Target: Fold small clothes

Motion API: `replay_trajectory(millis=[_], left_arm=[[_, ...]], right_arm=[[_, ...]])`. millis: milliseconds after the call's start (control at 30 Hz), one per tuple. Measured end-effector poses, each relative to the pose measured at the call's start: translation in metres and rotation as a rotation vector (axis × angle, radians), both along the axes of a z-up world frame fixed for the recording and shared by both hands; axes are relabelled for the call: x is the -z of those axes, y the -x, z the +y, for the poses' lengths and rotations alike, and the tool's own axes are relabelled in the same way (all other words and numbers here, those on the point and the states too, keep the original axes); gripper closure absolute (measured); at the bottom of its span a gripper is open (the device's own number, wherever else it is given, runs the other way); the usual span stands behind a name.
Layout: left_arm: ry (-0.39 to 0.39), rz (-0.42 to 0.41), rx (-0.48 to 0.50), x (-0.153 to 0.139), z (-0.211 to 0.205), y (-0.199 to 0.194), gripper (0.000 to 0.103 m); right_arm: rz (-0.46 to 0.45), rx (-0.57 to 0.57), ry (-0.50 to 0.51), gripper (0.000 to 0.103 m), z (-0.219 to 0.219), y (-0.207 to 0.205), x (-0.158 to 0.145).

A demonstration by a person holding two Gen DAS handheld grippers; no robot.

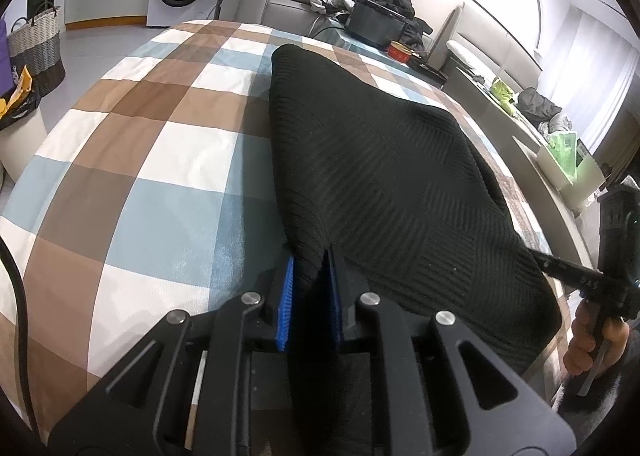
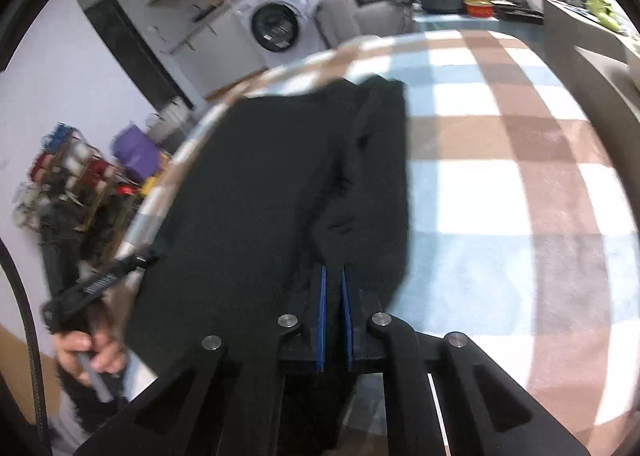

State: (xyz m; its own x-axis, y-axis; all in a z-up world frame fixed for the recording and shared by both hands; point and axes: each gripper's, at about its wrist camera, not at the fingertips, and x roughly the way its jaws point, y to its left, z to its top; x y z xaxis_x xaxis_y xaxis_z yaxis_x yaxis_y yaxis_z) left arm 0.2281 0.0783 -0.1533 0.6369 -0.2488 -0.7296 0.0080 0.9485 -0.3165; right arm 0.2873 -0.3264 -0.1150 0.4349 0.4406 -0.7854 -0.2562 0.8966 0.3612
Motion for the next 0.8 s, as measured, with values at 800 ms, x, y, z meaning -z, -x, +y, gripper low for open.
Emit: replay_trajectory(millis=[800], left_arm=[[-0.008,-0.005,0.006,-0.001,-0.002,0.002,0.090]], right_arm=[[-0.162,-0.025,-0.053,0.097,0.042,-0.070,-0.036]])
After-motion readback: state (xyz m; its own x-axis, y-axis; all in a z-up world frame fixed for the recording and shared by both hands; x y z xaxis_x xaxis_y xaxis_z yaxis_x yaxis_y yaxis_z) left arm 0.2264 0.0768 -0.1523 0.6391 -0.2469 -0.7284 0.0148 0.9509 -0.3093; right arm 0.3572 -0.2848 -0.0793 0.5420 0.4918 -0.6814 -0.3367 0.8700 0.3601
